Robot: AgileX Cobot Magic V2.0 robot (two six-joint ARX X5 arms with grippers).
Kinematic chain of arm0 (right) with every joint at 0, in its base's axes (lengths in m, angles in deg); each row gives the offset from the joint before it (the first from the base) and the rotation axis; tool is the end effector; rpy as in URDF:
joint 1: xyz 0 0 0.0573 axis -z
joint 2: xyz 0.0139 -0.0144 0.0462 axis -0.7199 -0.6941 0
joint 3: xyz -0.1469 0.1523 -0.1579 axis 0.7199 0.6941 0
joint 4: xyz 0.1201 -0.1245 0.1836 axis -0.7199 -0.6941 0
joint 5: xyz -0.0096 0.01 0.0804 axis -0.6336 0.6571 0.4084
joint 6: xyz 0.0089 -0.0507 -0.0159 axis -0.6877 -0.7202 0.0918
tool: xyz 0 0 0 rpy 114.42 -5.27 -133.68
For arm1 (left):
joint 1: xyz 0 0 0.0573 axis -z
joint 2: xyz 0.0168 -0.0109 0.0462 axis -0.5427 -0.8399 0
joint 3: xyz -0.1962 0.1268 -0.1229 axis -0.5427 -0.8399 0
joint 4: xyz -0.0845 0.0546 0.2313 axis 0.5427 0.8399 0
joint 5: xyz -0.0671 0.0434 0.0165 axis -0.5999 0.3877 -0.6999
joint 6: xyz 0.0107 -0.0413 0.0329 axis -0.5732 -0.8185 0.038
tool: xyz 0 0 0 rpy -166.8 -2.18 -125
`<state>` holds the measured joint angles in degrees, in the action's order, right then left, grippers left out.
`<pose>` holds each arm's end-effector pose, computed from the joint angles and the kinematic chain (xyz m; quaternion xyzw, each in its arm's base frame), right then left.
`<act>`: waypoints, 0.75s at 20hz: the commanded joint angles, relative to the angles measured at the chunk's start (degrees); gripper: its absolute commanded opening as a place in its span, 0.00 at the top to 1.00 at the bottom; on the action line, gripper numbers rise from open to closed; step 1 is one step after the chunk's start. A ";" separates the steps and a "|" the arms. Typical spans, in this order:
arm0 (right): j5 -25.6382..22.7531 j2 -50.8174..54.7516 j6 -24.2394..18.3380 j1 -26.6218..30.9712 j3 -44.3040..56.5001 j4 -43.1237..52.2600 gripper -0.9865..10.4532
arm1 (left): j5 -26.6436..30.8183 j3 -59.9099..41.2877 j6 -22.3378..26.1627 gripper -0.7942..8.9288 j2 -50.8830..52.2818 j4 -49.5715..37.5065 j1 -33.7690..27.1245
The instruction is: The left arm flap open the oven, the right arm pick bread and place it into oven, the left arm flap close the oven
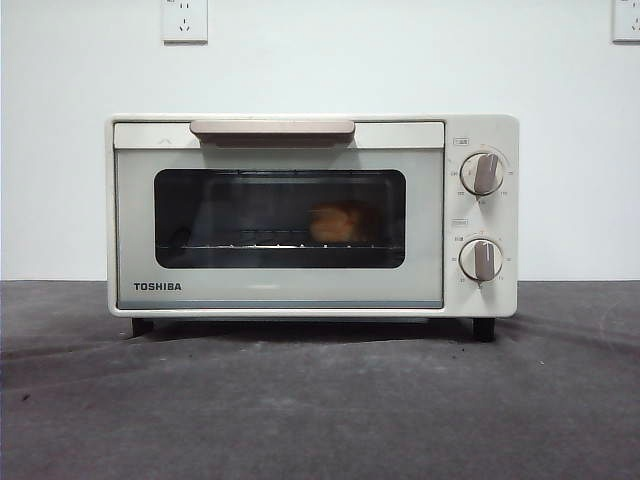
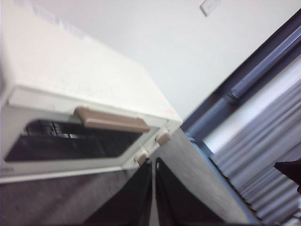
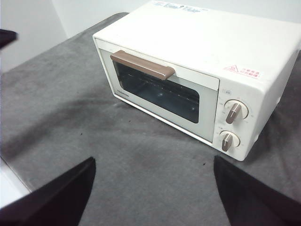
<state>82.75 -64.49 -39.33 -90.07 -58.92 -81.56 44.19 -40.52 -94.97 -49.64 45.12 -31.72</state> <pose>0.0483 0.0457 0.3574 0.0033 0.1983 0.3417 0.9187 0.0952 -0.0215 0.3006 -0.2909 0.1229 -0.3532 0.8806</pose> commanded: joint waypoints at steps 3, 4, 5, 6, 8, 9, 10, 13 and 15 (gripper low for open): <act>0.02 -0.22 -2.58 -0.35 -0.92 1.05 0.63 | 5.07 3.43 6.67 0.90 6.05 8.66 0.00; 0.02 -0.22 -2.58 -0.37 -0.92 1.25 0.64 | 6.05 4.22 7.98 0.90 6.67 11.32 0.00; 0.02 -0.22 -2.58 -0.35 -0.92 1.44 0.66 | 7.06 5.09 9.70 0.90 7.08 14.12 0.00; 0.04 -0.22 -2.56 -0.37 -0.92 1.68 0.72 | 8.13 6.29 12.68 0.90 7.32 17.51 0.00; 0.02 -0.22 -2.54 -0.37 -0.92 1.97 0.85 | 9.22 8.04 17.70 0.90 7.37 21.77 0.00; 0.00 -0.22 -2.54 -0.35 -0.92 1.97 0.92 | 9.38 8.72 19.32 0.90 7.34 22.99 0.00; -0.04 -0.22 -2.54 -0.35 -0.92 1.99 0.91 | 9.38 9.20 20.20 0.90 7.34 23.39 0.00; -0.15 -0.22 -2.51 -0.35 -0.92 1.97 0.91 | 9.38 9.46 20.17 0.89 7.37 22.84 0.00; -0.07 -0.17 -2.08 -0.35 -0.92 2.08 0.91 | 9.38 9.46 20.20 0.89 7.34 22.84 0.00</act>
<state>82.71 -64.49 -41.34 -90.07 -58.92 -80.20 53.63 -31.90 -76.52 -42.21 68.69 -31.72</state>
